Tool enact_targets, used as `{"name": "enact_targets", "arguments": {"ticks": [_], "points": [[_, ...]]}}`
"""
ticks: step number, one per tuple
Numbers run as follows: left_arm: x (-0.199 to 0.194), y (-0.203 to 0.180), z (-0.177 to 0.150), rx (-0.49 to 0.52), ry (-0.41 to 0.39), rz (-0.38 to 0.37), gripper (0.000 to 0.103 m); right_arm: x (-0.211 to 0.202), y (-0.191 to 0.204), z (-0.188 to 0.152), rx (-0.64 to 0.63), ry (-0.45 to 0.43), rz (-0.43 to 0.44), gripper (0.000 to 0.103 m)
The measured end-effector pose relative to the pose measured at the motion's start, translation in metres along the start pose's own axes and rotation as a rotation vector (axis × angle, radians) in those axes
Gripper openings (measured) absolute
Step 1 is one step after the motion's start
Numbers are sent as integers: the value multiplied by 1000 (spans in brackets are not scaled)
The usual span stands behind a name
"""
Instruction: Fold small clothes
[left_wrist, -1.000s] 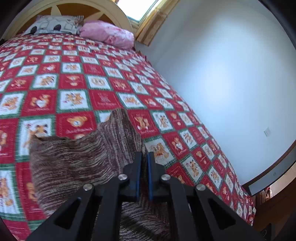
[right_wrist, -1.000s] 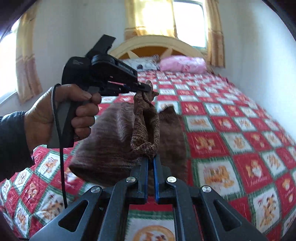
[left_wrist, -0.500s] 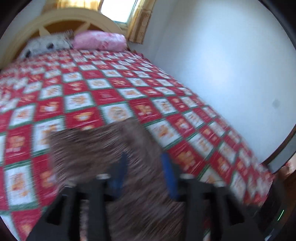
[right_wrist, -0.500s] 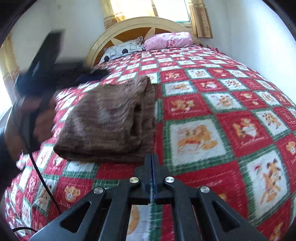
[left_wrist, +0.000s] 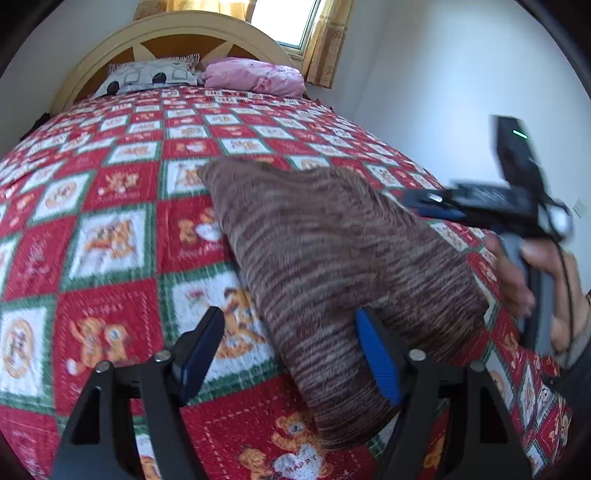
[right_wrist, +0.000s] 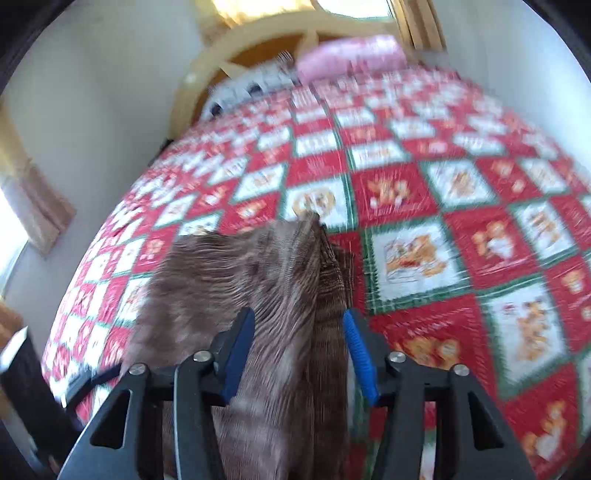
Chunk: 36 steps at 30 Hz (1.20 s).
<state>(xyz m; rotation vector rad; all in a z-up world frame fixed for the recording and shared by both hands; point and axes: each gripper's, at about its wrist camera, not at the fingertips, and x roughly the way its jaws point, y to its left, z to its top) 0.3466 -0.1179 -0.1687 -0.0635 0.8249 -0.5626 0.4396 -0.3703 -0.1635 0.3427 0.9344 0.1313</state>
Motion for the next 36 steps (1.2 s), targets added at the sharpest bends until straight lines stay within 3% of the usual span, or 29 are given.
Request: {"name": "enact_targets", "arguments": {"ticks": [1,2,3,5,9,13,14,15,17,21,25,28,29,30,31,36], "points": [[1,0,-2,0,0,-5,77,7,0,0,0,11,2,37],[1,0,-3,1,-2,-12,78,10,1,0,-2,14,-6,11],[0,0,-3,2,-6,-20,80,11,1,-1,3,8,-12,4],[-1,-2,-6,14,-5,-32,93,1,3,-3,8,-36,-11,3],[5,-4,-11,23,31,-45,95,-18,-10,-8,61,-114,-74,3],[13,-4,-12,22,69,-50,97,1,-23,-13,71,-27,-75,4],[13,-4,-13,28,73,-49,98,0,-25,-15,80,-28,-91,14],[13,-5,-13,33,74,-46,98,-3,-26,-16,88,-33,-101,41],[12,-7,-14,42,72,-38,98,-22,-29,-24,106,-58,-50,64],[10,-10,-16,50,68,-42,99,-68,-18,-53,32,-100,-7,64],[6,-9,-20,49,63,-44,99,-98,-7,-97,-24,-81,39,63],[7,-7,-18,35,61,-46,101,-88,0,-118,-64,-16,27,51],[7,-6,-18,31,60,-44,101,-84,2,-122,-76,-14,16,41],[6,-6,-18,29,59,-43,101,-80,2,-125,-80,-16,0,22],[5,-6,-19,26,58,-40,101,-80,1,-126,-71,-15,-5,9],[-3,2,-24,-27,50,-67,101,-97,6,-135,-61,-30,-30,5]]}}
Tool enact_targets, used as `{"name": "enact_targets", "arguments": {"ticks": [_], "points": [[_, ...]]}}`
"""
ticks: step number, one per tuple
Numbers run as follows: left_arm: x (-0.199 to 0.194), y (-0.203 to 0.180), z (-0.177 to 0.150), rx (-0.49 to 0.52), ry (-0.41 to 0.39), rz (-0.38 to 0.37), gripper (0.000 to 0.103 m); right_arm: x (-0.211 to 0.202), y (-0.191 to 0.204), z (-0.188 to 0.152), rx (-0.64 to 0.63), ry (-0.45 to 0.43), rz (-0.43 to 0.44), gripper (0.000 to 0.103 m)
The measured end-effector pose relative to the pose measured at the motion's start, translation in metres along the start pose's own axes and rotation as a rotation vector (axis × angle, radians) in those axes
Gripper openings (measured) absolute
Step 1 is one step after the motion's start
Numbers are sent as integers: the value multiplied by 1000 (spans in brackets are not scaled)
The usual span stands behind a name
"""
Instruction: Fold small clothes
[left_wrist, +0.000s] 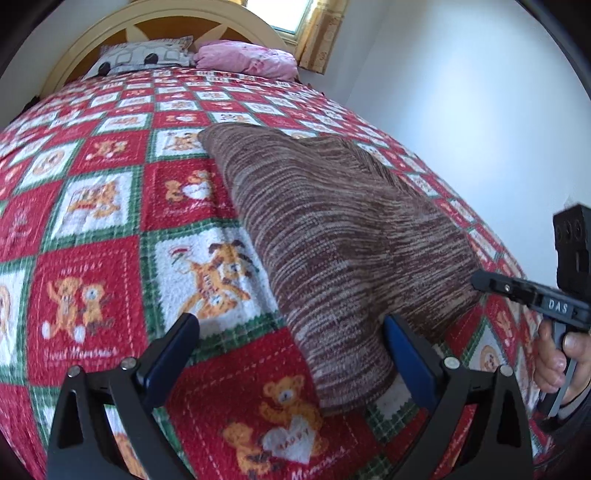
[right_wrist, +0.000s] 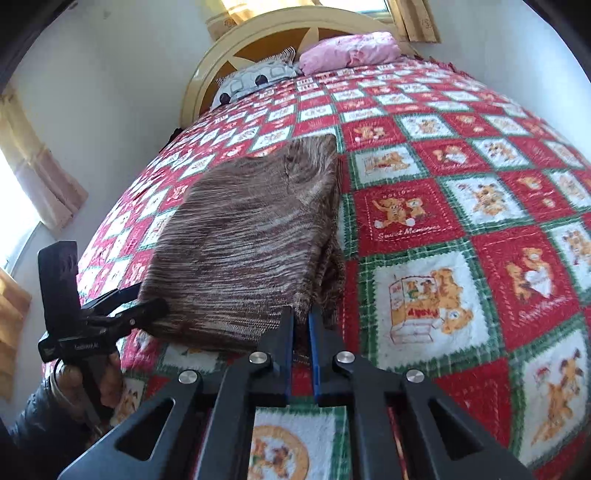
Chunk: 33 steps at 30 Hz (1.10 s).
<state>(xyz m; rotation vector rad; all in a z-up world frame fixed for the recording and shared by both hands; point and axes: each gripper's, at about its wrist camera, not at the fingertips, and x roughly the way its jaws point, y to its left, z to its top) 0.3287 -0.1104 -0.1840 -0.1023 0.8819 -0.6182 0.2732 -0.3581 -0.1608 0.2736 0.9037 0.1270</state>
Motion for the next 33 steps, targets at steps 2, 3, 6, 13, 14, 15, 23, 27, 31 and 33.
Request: {"name": "enact_targets", "arguments": {"ticks": [2,3,6,13,14,15,23,27,31,33], "points": [[-5,2,-4,-19,-7,-18,103,10,-6,-4,9,32,-36,5],[-6,3,-5,-21,-8,-22,103,13,-10,-4,24,37,-40,5],[-5,0,-5,-16,0,-2,103,16,-18,-1,70,44,-15,7],[-2,-7,-7,22,12,65,103,-17,9,21,15,-124,-72,46],[-1,-7,-7,23,14,67,103,-17,16,23,-6,-131,-58,47],[0,-7,-7,24,15,68,103,-15,26,26,-40,-131,-31,47],[1,-9,-8,36,20,87,103,62,22,24,-78,41,-19,47],[2,-10,-9,50,25,103,103,52,21,12,-155,2,-10,47],[2,-10,-9,52,31,108,103,51,22,7,-182,2,-22,48],[0,-11,-4,45,40,113,103,52,21,5,-183,-4,-25,48]]}}
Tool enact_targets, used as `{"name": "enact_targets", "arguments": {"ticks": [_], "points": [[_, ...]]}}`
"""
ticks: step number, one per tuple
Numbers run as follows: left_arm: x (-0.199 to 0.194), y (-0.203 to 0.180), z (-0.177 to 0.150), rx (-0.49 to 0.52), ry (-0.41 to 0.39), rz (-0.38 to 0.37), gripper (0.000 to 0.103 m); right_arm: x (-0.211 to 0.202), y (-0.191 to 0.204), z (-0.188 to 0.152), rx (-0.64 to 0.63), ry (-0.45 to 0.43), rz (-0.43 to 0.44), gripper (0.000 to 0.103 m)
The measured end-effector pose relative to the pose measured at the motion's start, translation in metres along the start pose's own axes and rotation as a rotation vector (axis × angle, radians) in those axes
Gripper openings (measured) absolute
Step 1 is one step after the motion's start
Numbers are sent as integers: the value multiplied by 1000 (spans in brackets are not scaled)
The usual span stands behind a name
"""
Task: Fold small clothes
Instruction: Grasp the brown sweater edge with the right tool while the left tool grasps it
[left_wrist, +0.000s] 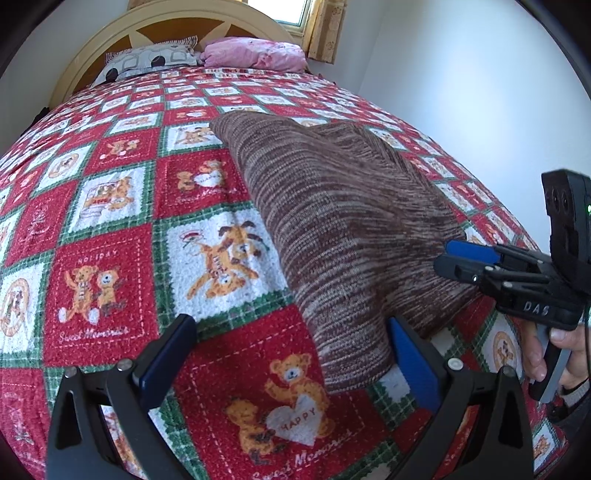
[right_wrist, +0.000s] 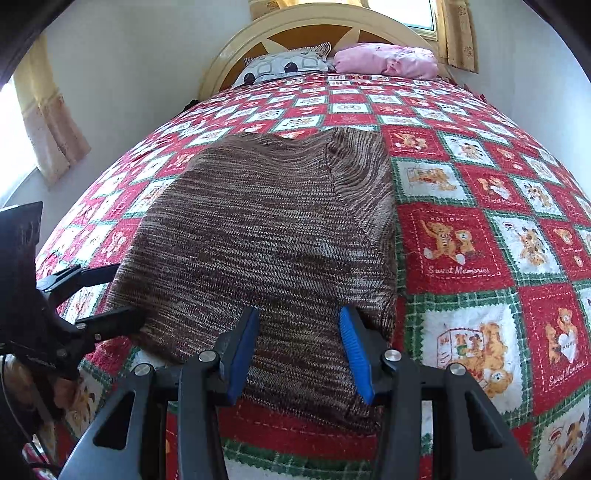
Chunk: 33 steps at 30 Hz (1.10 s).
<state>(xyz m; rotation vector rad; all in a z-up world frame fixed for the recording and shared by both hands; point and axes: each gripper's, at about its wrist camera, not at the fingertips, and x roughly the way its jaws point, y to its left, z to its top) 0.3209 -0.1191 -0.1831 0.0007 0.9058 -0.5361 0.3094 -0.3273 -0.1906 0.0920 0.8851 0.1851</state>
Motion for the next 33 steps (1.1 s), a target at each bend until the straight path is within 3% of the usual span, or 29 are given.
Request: {"name": "enact_targets", "arguments": {"ticks": [5,8,11,12,13,15,18,22,24,27,31,33], "points": [[-20,-5,40,-37,-91,-23,103,3,3,-1,2,-20,4,48],[-4,-17,64,46,-70,78,103,2,2,-3,11,-31,15,48],[29,-12,71,72,10,174,103,1,2,-4,15,-43,19,48],[43,-6,69,60,60,169,103,1,2,-5,13,-46,19,48],[52,4,64,13,90,117,103,1,2,-5,12,-48,17,48],[51,18,60,-60,63,46,103,1,2,-5,14,-52,23,48],[48,15,56,-34,43,59,103,0,-2,-5,31,-57,46,48],[30,19,45,-81,21,38,103,-11,-10,1,77,-61,106,50],[21,21,36,-110,16,12,103,-22,-14,5,87,-92,123,63],[13,16,25,-108,1,-1,103,-25,-23,13,114,-117,83,66],[18,11,24,-82,4,22,103,10,-33,17,142,49,-7,65],[19,6,24,-55,9,44,103,5,-29,20,115,21,-1,66]]}}
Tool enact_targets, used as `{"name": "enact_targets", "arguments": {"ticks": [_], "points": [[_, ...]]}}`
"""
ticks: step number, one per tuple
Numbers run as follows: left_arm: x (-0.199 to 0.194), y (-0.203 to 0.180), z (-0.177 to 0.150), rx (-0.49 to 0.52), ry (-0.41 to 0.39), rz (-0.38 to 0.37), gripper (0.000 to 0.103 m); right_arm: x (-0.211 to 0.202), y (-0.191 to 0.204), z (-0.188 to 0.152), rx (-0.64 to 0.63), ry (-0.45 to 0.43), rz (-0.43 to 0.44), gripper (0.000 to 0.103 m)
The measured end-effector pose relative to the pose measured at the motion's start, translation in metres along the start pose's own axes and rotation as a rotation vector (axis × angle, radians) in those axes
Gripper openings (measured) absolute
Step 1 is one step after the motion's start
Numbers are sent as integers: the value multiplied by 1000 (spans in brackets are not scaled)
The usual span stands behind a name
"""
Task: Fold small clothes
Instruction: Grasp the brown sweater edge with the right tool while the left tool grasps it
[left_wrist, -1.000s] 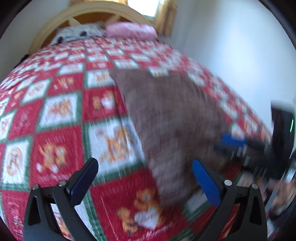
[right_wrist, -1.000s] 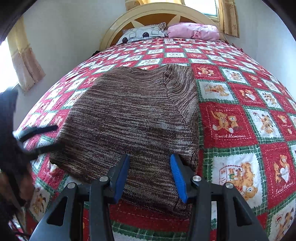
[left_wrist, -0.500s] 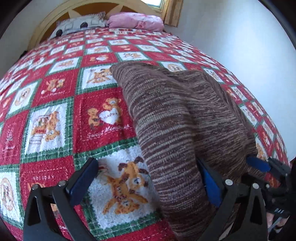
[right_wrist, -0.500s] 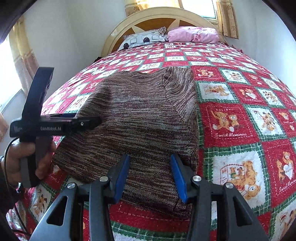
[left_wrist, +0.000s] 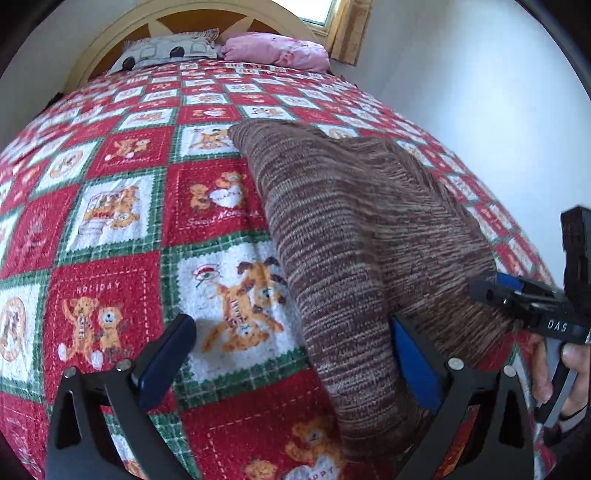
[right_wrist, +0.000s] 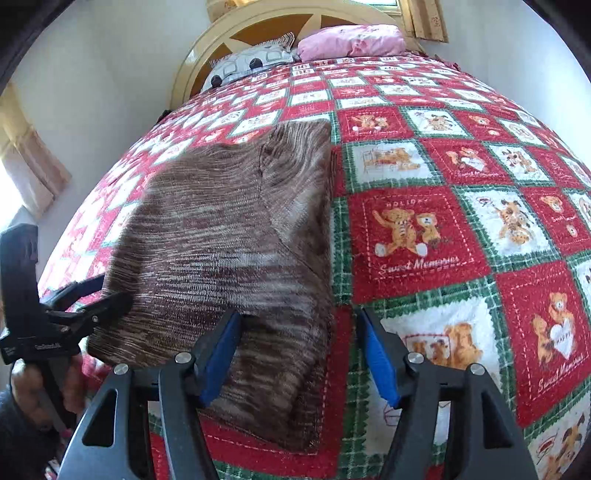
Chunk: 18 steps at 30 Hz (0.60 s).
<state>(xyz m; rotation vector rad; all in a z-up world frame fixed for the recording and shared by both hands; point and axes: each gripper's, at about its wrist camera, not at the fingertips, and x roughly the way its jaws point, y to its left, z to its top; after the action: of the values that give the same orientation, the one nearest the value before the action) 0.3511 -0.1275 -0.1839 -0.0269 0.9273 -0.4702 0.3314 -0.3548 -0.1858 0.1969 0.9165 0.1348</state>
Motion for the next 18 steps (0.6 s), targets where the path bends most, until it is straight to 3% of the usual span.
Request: {"name": "enact_targets", "arguments": {"ticks": [4,10,14,18], "points": [[-4,3,-3,-7,-21,-26,103,-15,-5,23,11,-69,70,66],[-5,7,-4,-29,-31,-60,103,15,-37,86,115,-45,126,66],[-2,0,-4,-6,-24,-23,103,45,-50,112,164,-3,140,66],[4,-11,-3,44,-6,53,103,66,-52,112,174,44,172,66]]}}
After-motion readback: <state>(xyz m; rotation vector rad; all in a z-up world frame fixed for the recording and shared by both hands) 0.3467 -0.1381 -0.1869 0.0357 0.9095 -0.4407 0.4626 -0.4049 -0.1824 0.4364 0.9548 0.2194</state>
